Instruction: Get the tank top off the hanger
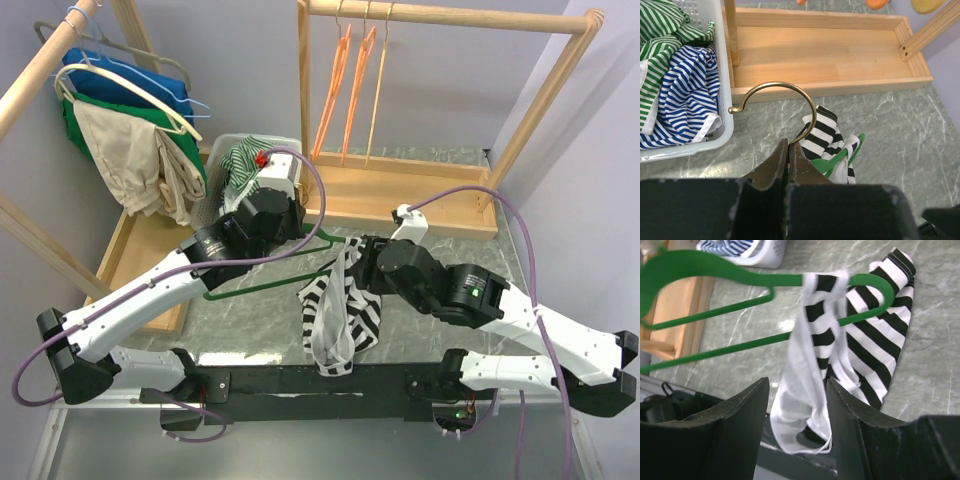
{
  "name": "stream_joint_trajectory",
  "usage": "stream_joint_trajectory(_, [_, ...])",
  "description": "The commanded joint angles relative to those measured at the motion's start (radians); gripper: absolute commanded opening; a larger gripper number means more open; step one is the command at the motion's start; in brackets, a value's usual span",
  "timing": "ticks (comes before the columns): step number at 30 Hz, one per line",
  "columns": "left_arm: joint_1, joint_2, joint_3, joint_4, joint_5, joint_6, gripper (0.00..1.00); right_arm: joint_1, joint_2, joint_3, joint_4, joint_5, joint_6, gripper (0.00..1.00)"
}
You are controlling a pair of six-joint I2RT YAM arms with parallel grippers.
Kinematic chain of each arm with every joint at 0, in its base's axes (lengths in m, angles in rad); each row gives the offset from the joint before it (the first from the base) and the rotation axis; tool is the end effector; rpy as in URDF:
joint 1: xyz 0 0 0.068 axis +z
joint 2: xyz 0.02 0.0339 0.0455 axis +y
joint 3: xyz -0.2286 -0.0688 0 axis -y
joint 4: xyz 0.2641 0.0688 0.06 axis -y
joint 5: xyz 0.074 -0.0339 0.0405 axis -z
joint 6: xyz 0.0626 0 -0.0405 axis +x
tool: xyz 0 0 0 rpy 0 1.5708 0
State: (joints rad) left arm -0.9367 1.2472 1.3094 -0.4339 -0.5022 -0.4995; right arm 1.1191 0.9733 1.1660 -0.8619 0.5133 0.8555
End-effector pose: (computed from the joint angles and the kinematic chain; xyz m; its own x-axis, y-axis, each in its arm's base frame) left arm 0.2181 -0.2458 0.3597 -0.3999 -0.1649 -0.9016 0.2836 0.9132 -0.2928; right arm 0.1324 0.2024 0.3322 -0.6423 0.1826 -0.7444 -0.1994 0.8980 0.3923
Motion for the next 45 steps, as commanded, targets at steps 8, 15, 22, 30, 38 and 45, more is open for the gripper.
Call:
stream_joint_trajectory(8, [-0.007, -0.089, 0.011, 0.050, 0.045, -0.031, 0.01, -0.168, -0.029, -0.137, 0.345, -0.245, -0.150, 0.53])
stream_joint_trajectory(15, [-0.007, -0.103, 0.005, 0.053, 0.073, -0.027, 0.01, -0.180, 0.082, -0.069, 0.321, -0.231, -0.170, 0.52])
stream_joint_trajectory(22, [-0.008, -0.130, 0.004, 0.055, 0.085, -0.025, 0.01, -0.185, 0.128, -0.054, 0.265, -0.147, -0.161, 0.34])
stream_joint_trajectory(30, [-0.007, -0.144, -0.012, 0.060, 0.090, -0.020, 0.01, -0.214, 0.070, -0.055, 0.284, -0.150, -0.188, 0.00])
stream_joint_trajectory(38, [-0.007, -0.173, -0.036, 0.058, 0.079, 0.009, 0.01, -0.267, -0.034, -0.048, 0.238, -0.092, -0.182, 0.00])
stream_joint_trajectory(45, [-0.008, -0.227, -0.041, 0.043, 0.122, 0.038, 0.01, -0.430, -0.038, -0.107, 0.199, -0.125, -0.170, 0.00])
